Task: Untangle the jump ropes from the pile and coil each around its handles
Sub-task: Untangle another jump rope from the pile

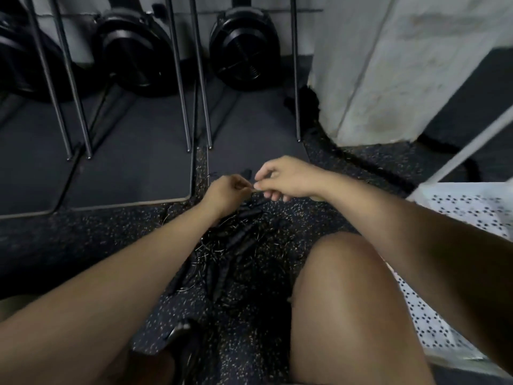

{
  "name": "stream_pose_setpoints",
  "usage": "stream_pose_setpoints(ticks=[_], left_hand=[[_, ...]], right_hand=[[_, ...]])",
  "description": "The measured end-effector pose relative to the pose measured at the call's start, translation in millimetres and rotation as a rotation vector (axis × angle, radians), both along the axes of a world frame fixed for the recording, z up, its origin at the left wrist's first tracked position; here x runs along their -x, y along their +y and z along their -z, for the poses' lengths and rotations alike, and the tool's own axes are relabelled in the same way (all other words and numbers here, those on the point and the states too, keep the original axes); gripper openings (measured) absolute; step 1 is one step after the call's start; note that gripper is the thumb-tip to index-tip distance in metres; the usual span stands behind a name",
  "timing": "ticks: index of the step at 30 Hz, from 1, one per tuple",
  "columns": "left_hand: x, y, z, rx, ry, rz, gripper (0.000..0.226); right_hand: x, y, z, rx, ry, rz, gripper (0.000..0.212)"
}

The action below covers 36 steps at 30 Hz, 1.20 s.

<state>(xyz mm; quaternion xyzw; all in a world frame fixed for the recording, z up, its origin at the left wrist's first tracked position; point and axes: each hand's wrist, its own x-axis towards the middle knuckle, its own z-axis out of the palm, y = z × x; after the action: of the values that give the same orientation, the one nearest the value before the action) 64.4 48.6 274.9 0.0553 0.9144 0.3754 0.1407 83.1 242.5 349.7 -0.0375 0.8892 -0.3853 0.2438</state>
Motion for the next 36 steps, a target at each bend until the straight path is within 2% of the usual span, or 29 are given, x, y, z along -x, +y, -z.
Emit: stream_pose_setpoints(ticks=[5,12,17,20,24,29,36], left_hand=[[15.2,-11.2,93.4,0.025,-0.143,-0.058,0.014],[2.6,-12.3,224.8,0.076,-0.397,-0.018,0.017],[6.2,-3.8,297.1,0.159,-0.503,-0.025,0.034],[10.2,-0.2,329.4,0.185,-0.481,-0.013,0.043],[19.3,1.8,369.1,0.245,-0.358,-0.055,0.053],[27.0,9.1,401.8,0.334,-0.319,-0.059,0.055],[34.7,11.6,425.5,0.421,-0.31,0.0,0.045]], right_hand=[[29.7,18.7,86.0,0.114,-0.237,0.051,0.018],[25.6,45.6,211.6,0.086,-0.375,0.131,0.016],[19.0,54.3,287.4,0.135,-0.458,0.213,0.017],[19.9,52.4,323.3,0.15,-0.501,0.255,0.019],[23.8,42.2,361.3,0.184,-0.559,0.281,0.024],[23.9,34.1,387.8,0.216,-0.603,0.291,0.03],[29.6,27.8,411.2,0.25,-0.635,0.36,0.02]])
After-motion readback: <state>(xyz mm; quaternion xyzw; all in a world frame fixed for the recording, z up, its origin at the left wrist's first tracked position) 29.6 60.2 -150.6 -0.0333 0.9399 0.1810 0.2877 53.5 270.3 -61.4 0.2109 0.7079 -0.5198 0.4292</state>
